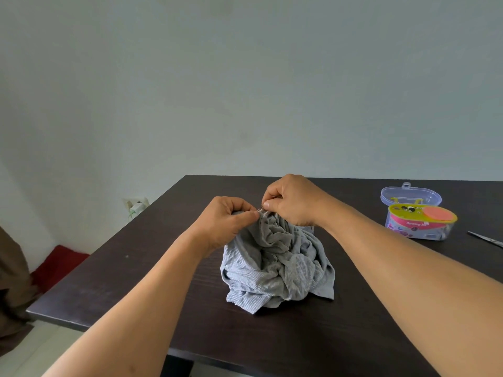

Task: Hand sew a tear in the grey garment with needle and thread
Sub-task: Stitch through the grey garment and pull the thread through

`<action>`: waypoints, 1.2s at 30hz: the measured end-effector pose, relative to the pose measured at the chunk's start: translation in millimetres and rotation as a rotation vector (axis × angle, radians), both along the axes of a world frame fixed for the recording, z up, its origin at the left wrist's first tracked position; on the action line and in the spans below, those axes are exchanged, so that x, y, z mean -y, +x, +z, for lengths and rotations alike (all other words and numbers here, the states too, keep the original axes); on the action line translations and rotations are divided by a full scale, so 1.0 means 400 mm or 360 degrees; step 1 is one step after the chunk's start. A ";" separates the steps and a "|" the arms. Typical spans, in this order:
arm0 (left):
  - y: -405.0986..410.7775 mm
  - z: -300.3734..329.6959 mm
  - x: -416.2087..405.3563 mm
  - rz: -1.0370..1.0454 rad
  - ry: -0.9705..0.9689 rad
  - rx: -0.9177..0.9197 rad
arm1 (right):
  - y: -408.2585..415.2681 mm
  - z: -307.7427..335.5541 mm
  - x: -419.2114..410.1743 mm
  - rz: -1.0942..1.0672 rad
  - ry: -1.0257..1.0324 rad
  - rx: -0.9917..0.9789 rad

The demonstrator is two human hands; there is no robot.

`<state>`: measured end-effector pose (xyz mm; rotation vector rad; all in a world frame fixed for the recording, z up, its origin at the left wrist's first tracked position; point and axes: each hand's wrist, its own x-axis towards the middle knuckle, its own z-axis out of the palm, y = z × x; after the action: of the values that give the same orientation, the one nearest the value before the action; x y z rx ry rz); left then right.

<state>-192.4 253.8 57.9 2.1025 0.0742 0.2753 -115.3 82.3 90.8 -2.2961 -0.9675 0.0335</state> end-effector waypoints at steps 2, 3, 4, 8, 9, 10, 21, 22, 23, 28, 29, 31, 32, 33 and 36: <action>0.000 0.000 0.000 0.0007 -0.0006 -0.0002 | 0.000 -0.003 -0.002 -0.0003 0.0020 -0.0018; 0.000 0.000 -0.001 0.0010 -0.0006 -0.0002 | 0.001 -0.005 -0.002 -0.0003 0.0024 -0.0029; 0.000 -0.001 -0.002 0.0010 -0.0009 0.0000 | 0.003 -0.007 -0.002 -0.0004 0.0029 -0.0035; 0.003 -0.003 -0.005 0.0006 -0.0023 -0.0007 | 0.005 -0.014 -0.002 -0.0013 0.0045 -0.0040; 0.005 -0.005 -0.004 0.0015 -0.0025 -0.0010 | 0.005 -0.015 -0.001 -0.0018 0.0040 -0.0055; 0.006 -0.006 -0.001 0.0030 -0.0024 -0.0007 | 0.004 -0.015 0.000 -0.0025 0.0029 -0.0074; 0.024 -0.040 -0.005 0.0176 -0.0246 -0.0044 | 0.025 -0.073 0.097 -0.0390 0.0007 -0.0232; 0.025 -0.047 -0.004 0.0179 -0.0268 -0.0055 | 0.027 -0.088 0.105 -0.0439 0.0033 -0.0225; 0.028 -0.055 0.002 0.0179 -0.0291 -0.0069 | 0.023 -0.102 0.117 -0.0476 0.0041 -0.0204; 0.031 -0.085 0.019 0.0161 -0.0434 -0.0180 | 0.003 -0.161 0.127 -0.0398 -0.0084 -0.0149; 0.031 -0.091 0.023 0.0167 -0.0442 -0.0191 | 0.001 -0.173 0.125 -0.0402 -0.0110 -0.0137; 0.030 -0.101 0.035 0.0170 -0.0456 -0.0221 | 0.000 -0.195 0.121 -0.0430 -0.0134 -0.0093; 0.029 -0.107 0.040 0.0162 -0.0465 -0.0246 | 0.001 -0.206 0.118 -0.0441 -0.0130 -0.0075; 0.028 -0.113 0.045 0.0160 -0.0463 -0.0266 | 0.001 -0.215 0.116 -0.0444 -0.0135 -0.0059; 0.025 -0.122 0.054 0.0198 -0.0441 -0.0266 | 0.002 -0.238 0.110 -0.0405 -0.0211 -0.0033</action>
<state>-182.2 232.1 9.3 1.8439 0.3249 0.1527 -114.4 38.4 -4.3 -2.5194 -0.6739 0.0143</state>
